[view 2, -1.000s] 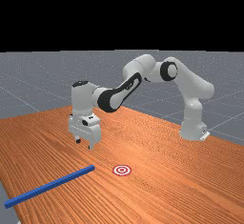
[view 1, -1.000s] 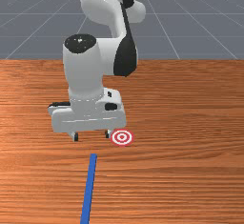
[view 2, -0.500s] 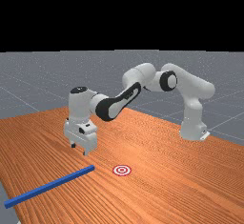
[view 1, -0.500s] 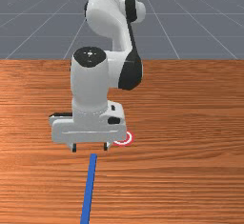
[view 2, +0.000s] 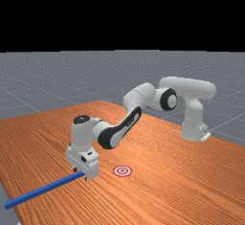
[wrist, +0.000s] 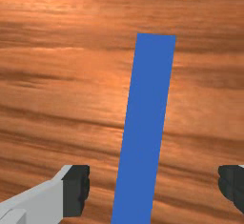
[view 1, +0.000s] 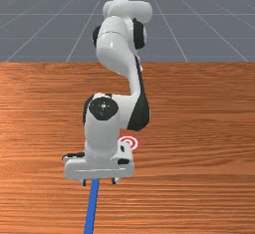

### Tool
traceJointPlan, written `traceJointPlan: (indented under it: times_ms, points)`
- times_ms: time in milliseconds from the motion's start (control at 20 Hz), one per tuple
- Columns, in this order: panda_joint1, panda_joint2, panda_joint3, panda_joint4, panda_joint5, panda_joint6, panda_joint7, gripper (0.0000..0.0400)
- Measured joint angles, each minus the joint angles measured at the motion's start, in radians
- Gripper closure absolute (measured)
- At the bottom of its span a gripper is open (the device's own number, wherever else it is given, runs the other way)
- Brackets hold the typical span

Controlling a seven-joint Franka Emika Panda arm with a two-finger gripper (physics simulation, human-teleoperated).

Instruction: Pull the pivot to the target area

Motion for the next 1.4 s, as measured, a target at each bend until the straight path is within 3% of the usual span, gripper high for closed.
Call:
traceJointPlan:
  times_ms: [50, 250, 300, 350, 400, 450, 550, 700, 1000, 1150, 1200, 1400]
  points:
    - [-0.019, -0.018, 0.026, -0.036, 0.022, 0.012, -0.017, 0.0002]
    - [-0.019, -0.018, 0.026, -0.036, 0.022, 0.012, -0.017, 0.0000]
    - [-0.018, -0.004, 0.027, -0.015, 0.020, 0.011, -0.037, 0.0155]
    - [-0.011, 0.007, 0.018, 0.004, 0.016, 0.005, -0.015, 0.0206]
    - [-0.006, 0.012, 0.012, 0.014, 0.009, 0.002, -0.009, 0.0219]
    - [-0.004, 0.019, 0.011, 0.026, 0.008, 0.000, -0.008, 0.0275]
    - [-0.014, 0.011, 0.025, 0.013, 0.021, 0.005, -0.020, 0.0304]
    - [-0.013, -0.012, 0.018, -0.013, 0.023, 0.000, 0.031, 0.0305]
    - [-0.033, -0.253, -0.021, -0.466, 0.051, 0.190, 0.311, 0.0297]
    - [-0.055, -0.305, 0.000, -0.569, 0.017, 0.247, 0.183, 0.0304]
    - [-0.078, -0.307, 0.032, -0.585, -0.020, 0.269, 0.013, 0.0300]
    - [-0.115, -0.306, 0.096, -0.610, -0.083, 0.297, -0.288, 0.0289]
